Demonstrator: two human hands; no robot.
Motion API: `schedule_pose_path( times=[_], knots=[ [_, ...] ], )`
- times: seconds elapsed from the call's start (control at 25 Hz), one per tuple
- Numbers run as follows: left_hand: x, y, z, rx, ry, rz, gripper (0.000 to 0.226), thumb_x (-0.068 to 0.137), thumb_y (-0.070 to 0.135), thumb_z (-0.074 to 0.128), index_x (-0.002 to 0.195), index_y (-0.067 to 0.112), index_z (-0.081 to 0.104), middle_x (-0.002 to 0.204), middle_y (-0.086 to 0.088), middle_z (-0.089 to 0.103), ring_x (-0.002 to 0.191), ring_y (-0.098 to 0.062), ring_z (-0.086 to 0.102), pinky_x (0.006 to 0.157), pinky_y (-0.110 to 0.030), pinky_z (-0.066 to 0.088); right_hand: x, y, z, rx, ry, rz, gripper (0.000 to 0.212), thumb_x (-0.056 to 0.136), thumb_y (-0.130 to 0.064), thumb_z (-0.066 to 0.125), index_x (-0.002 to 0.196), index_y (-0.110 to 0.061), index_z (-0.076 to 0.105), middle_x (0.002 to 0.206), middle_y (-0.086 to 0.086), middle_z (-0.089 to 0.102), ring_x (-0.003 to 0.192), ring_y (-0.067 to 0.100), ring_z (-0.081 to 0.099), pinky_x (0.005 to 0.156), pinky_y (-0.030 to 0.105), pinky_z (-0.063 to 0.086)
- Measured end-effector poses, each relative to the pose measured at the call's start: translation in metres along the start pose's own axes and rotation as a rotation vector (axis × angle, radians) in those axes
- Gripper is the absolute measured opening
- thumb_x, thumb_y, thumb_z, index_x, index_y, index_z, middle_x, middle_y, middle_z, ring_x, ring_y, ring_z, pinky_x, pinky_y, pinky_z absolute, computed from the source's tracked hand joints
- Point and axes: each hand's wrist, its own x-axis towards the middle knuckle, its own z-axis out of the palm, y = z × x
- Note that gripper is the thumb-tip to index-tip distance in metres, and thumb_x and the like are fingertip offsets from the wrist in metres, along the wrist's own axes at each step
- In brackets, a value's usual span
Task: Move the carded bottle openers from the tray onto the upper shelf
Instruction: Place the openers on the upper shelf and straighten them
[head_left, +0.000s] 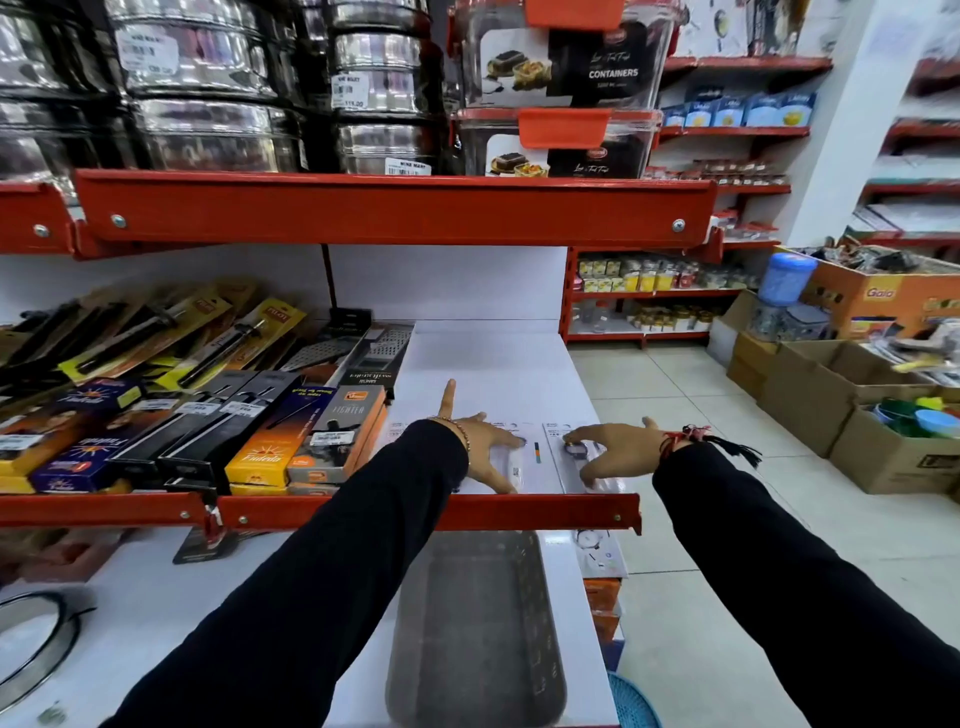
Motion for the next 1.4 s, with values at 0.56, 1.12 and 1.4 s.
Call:
schedule_pose_path(
  times=[0.56, 1.12, 1.4],
  knots=[
    [0.010, -0.012, 0.017, -0.083, 0.115, -0.043, 0.082, 0.076, 0.078, 0.056, 0.149, 0.049, 0.033, 0.158, 0.005, 0.040, 0.156, -0.019, 0.010, 0.106, -0.067, -0.031, 0.005, -0.007, 0.003, 0.045, 0.035, -0.067, 0.071, 0.081, -0.054, 0.066, 0.145, -0.045, 0.039, 0.157, -0.008, 0.039, 0.144, 0.022, 0.036, 0.119, 0.059, 0.000],
    [0.015, -0.008, 0.008, -0.008, 0.064, -0.030, 0.079, 0.080, 0.072, 0.058, 0.149, 0.044, 0.035, 0.158, 0.006, 0.039, 0.156, -0.020, 0.013, 0.102, -0.067, -0.033, 0.007, -0.008, 0.006, 0.054, 0.036, -0.073, 0.072, 0.081, -0.053, 0.066, 0.147, -0.046, 0.036, 0.159, -0.011, 0.036, 0.145, 0.023, 0.034, 0.119, 0.058, 0.003],
    [0.009, -0.005, 0.007, -0.030, 0.062, -0.036, 0.077, 0.082, 0.069, 0.058, 0.150, 0.043, 0.034, 0.157, 0.004, 0.043, 0.155, -0.022, 0.016, 0.102, -0.068, -0.033, 0.000, -0.013, 0.006, 0.060, 0.047, -0.067, 0.071, 0.081, -0.049, 0.066, 0.146, -0.045, 0.038, 0.157, -0.011, 0.038, 0.145, 0.022, 0.035, 0.118, 0.057, 0.004]
  ],
)
